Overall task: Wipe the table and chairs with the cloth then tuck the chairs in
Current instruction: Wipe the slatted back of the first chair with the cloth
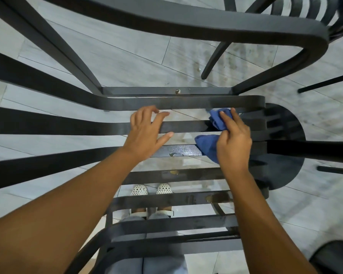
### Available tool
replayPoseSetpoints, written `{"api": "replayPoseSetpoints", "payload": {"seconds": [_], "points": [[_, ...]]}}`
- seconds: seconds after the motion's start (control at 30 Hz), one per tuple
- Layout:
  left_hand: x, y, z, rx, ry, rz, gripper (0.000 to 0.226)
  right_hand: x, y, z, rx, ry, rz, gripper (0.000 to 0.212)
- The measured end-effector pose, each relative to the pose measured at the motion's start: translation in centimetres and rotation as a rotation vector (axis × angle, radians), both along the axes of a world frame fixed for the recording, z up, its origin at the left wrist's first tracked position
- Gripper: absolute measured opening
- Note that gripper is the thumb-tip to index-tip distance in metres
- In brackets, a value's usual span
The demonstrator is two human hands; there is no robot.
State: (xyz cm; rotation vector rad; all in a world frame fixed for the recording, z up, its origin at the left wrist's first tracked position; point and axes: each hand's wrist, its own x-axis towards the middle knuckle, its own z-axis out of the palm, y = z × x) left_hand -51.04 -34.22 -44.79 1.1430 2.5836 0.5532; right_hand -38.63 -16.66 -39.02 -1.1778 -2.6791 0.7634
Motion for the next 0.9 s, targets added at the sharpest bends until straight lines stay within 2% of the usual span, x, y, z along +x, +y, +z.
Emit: {"api": "replayPoseSetpoints", "payload": {"seconds": [0.07, 0.13, 0.2, 0.37, 0.47, 0.63, 0.73, 0.83, 0.9], "points": [[0.0, -2.0, 0.2, -0.053, -0.027, 0.02, 0.056, 0.3, -0.2, 0.2, 0.045, -0.186, 0.089, 0.056], [-0.3, -3.1, 0.7, -0.076, -0.064, 0.074, 0.057, 0.8, -1.0, -1.1, 0.086, -0.415, 0.148, 0.08], [-0.7, -3.4, 1.2, -0.065, -0.081, 0.135, 0.055, 0.7, -2.2, -2.9, 0.154, -0.469, 0.138, 0.087], [-1.0, -3.2, 1.7, 0.014, -0.03, 0.238, 0.046, -1.8, -7.8, -4.6, 0.309, -0.425, 0.259, 0.077], [-0.6, -3.8, 1.7, 0.05, -0.038, 0.284, 0.042, -3.6, -12.2, -5.4, 0.331, -0.39, 0.312, 0.073], [0.0, -4.4, 1.6, 0.05, -0.109, 0.372, 0.034, -5.7, -15.8, -5.9, 0.311, -0.359, 0.547, 0.082], [0.0, -4.5, 1.3, 0.005, -0.111, 0.319, 0.05, -4.4, -13.9, -5.9, 0.309, -0.232, 0.537, 0.081], [-0.2, -4.7, 0.4, -0.106, -0.049, 0.197, 0.066, -2.4, -11.3, -6.0, 0.352, -0.243, 0.475, 0.077], [-0.3, -4.8, 0.0, -0.182, 0.019, 0.128, 0.068, -1.1, -9.0, -6.0, 0.399, -0.267, 0.437, 0.077]]}}
